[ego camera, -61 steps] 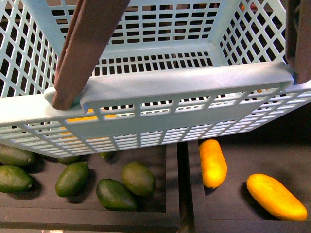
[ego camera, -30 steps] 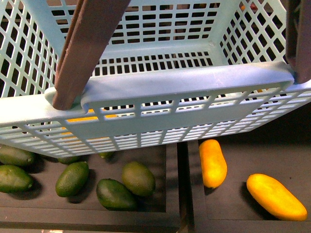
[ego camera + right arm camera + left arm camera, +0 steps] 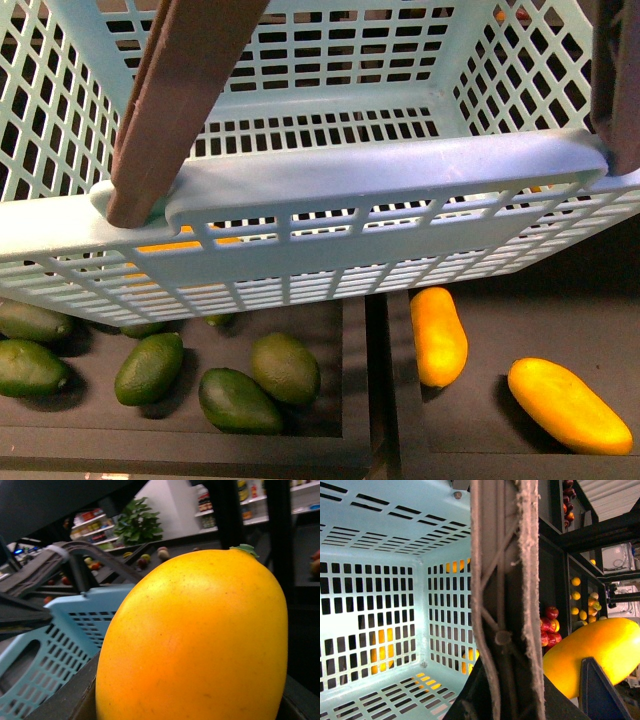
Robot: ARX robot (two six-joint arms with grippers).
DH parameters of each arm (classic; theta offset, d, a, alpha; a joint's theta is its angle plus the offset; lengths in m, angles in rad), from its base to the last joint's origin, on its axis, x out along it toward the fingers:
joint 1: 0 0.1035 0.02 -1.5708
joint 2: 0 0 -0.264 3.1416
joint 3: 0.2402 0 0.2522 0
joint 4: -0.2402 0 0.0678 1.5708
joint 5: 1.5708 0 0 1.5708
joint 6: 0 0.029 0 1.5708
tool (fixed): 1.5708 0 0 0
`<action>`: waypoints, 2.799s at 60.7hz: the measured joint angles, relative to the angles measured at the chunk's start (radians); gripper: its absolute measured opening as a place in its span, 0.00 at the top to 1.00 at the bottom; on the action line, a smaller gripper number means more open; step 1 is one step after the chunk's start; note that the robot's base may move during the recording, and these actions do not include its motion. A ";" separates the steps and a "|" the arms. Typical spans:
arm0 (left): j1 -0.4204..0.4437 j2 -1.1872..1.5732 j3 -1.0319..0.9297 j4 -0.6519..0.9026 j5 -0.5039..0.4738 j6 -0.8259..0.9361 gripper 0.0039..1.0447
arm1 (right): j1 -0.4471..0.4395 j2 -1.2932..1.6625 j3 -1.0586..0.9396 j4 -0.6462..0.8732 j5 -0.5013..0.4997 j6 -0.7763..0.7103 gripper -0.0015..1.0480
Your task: Pick lemon and mango into basket
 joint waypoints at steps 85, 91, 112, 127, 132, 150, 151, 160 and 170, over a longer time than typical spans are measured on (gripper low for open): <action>0.000 0.002 -0.003 -0.001 0.000 0.003 0.95 | 0.175 -0.214 -0.200 -0.084 0.796 -0.280 0.43; 0.000 0.002 -0.003 -0.001 -0.002 0.003 0.95 | 0.149 -0.269 -0.283 -0.071 0.769 -0.303 0.62; 0.000 0.002 -0.003 -0.001 -0.004 0.005 0.95 | 0.081 -0.449 -0.441 -0.086 0.700 -0.320 0.98; 0.000 0.002 -0.003 -0.001 -0.004 0.005 0.95 | 0.009 -0.579 -0.509 -0.149 0.634 -0.322 0.98; 0.000 0.002 -0.003 -0.001 -0.003 0.005 0.95 | 0.008 -0.619 -0.523 -0.175 0.635 -0.322 0.98; 0.000 0.002 -0.003 -0.001 -0.004 0.004 0.95 | 0.008 -0.750 -0.571 -0.253 0.635 -0.322 0.98; 0.000 0.002 -0.003 -0.001 -0.003 0.004 0.95 | 0.008 -0.752 -0.576 -0.246 0.634 -0.322 0.98; 0.000 0.002 -0.003 -0.001 -0.004 0.005 0.95 | 0.008 -0.813 -0.583 -0.287 0.633 -0.322 0.98; 0.000 0.002 -0.003 -0.001 -0.004 0.005 0.95 | 0.008 -0.904 -0.583 -0.375 0.632 -0.322 0.98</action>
